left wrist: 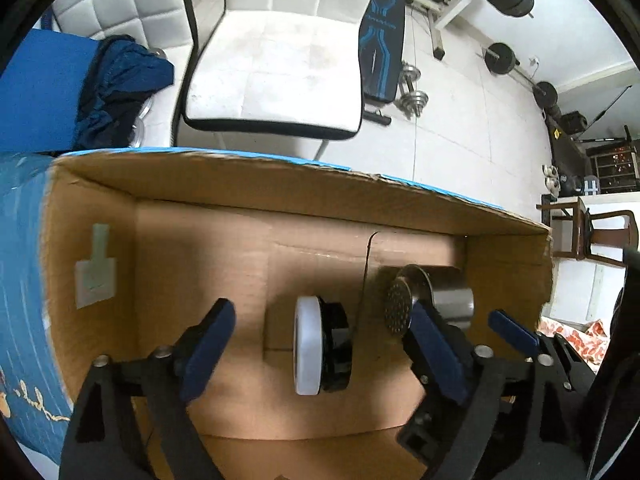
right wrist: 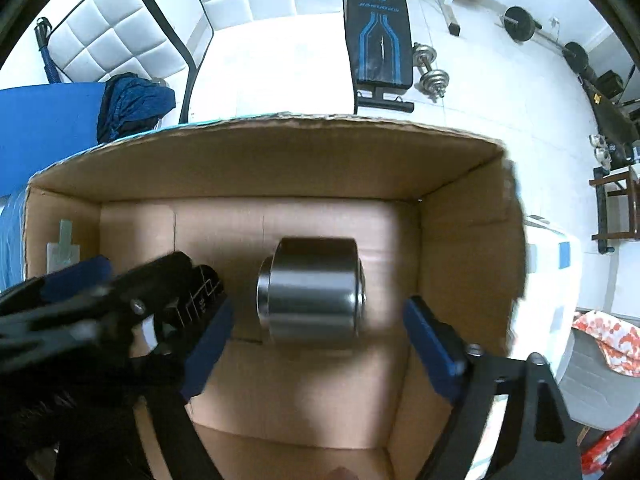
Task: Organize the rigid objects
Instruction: 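Lift both tools out of the box back over the bed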
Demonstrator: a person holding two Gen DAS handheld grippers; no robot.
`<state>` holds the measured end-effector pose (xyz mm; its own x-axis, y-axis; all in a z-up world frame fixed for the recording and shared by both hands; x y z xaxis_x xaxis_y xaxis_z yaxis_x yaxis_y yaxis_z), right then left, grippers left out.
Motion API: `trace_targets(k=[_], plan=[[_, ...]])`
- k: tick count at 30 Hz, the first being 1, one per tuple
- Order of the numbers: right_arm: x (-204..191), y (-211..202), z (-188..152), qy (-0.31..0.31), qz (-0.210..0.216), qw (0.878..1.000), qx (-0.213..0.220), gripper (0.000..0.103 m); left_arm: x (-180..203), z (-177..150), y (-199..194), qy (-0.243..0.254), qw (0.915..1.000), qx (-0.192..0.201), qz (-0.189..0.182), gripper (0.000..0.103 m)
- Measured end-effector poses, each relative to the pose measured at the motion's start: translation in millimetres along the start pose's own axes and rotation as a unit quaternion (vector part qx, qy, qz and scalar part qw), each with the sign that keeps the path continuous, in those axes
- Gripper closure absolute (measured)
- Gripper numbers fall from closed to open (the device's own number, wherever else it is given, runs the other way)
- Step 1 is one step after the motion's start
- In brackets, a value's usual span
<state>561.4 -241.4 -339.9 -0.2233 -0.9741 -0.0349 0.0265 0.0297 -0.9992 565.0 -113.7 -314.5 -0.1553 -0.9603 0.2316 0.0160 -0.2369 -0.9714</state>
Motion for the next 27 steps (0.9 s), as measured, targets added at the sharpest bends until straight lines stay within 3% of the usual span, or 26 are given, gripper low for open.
trace_targets(k=[2,6,19,27], plan=[[2.8,-8.0,-6.4,0.002,0.004,1.000,0.002,0.013,-1.4,-8.8,-10.9,0.001,0.9999,0.014,0.009,0.007],[10.7,-25.5,-29.2,0.004,0.006,1.000,0.015,0.000,-4.2,-33.1,-28.7,0.005,0.9993,0.034,0.018,0.002],[21.1,-63.1,-129.4,0.009,0.021,0.999,0.037,0.000,-2.4,-117.1,-80.3,0.008,0.9953,0.088,0.040,0.002],[25.4,-113.7,-167.4,0.003,0.020,0.995,0.095,0.000,16.9,-160.8,-119.4,0.019,0.9887,0.136,0.061,0.002]])
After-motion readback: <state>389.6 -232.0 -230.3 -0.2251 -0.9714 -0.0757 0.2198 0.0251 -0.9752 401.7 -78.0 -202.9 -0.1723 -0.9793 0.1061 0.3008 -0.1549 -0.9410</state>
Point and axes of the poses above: each gripper's, at about its wrist camera, not at the fingertips, and y roughly the way its jaws point, x to its right, z to its top, the point moved 3 cm from there along y, roughly the way its jaws point, and after that the axes turned 13 degrees about y, right-handed, at the moved point
